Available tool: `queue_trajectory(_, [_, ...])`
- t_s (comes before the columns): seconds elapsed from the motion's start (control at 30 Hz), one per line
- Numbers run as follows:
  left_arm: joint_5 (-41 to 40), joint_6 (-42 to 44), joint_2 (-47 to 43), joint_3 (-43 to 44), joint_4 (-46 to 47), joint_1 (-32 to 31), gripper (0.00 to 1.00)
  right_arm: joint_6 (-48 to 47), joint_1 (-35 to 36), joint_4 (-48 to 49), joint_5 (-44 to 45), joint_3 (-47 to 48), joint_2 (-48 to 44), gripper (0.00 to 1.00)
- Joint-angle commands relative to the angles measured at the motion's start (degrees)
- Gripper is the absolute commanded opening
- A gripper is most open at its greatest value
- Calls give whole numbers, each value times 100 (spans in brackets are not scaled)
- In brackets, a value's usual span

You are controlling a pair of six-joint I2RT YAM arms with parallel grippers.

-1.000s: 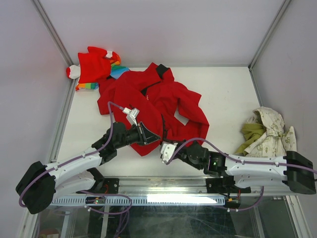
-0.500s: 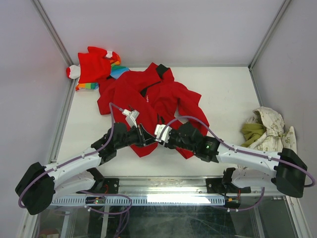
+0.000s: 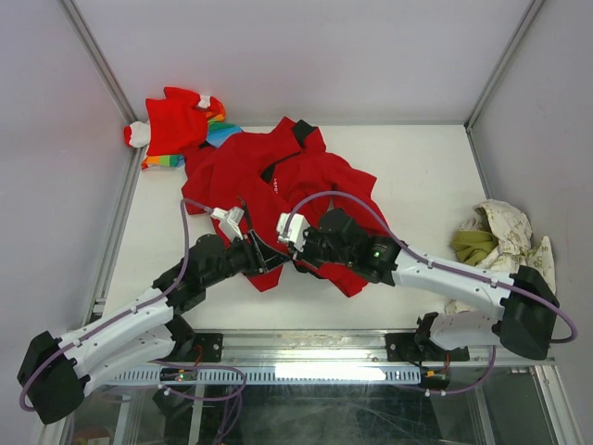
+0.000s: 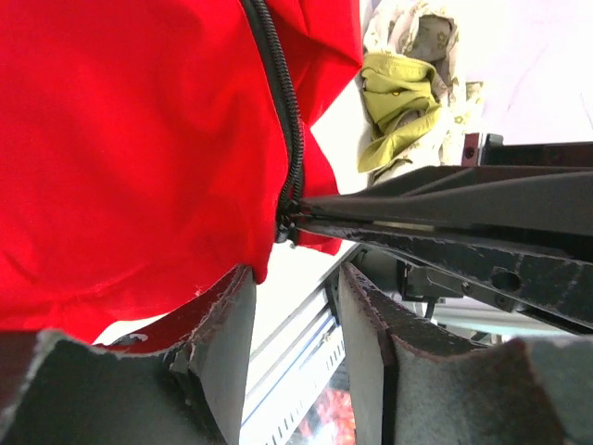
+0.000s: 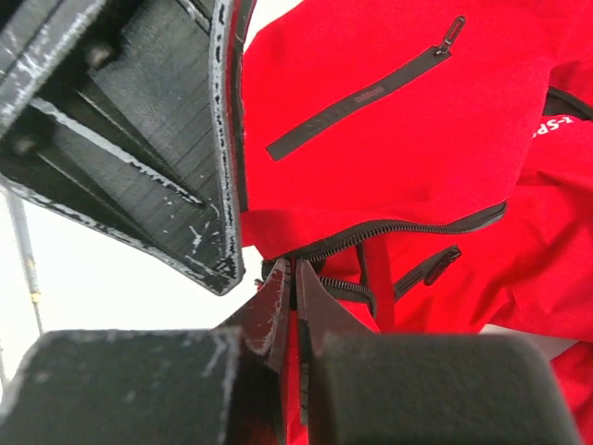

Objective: Zip up the jacket

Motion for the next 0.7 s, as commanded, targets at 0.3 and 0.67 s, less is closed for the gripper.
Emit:
queue_trajectory(0.3, [-559, -1187, -298, -747, 1253, -20, 36, 1166, -16, -464, -741, 595, -43, 0])
queue_trajectory(0.67, [-385, -1429, -335, -976, 1852, -23, 26, 1288, -16, -346, -812, 546, -68, 0])
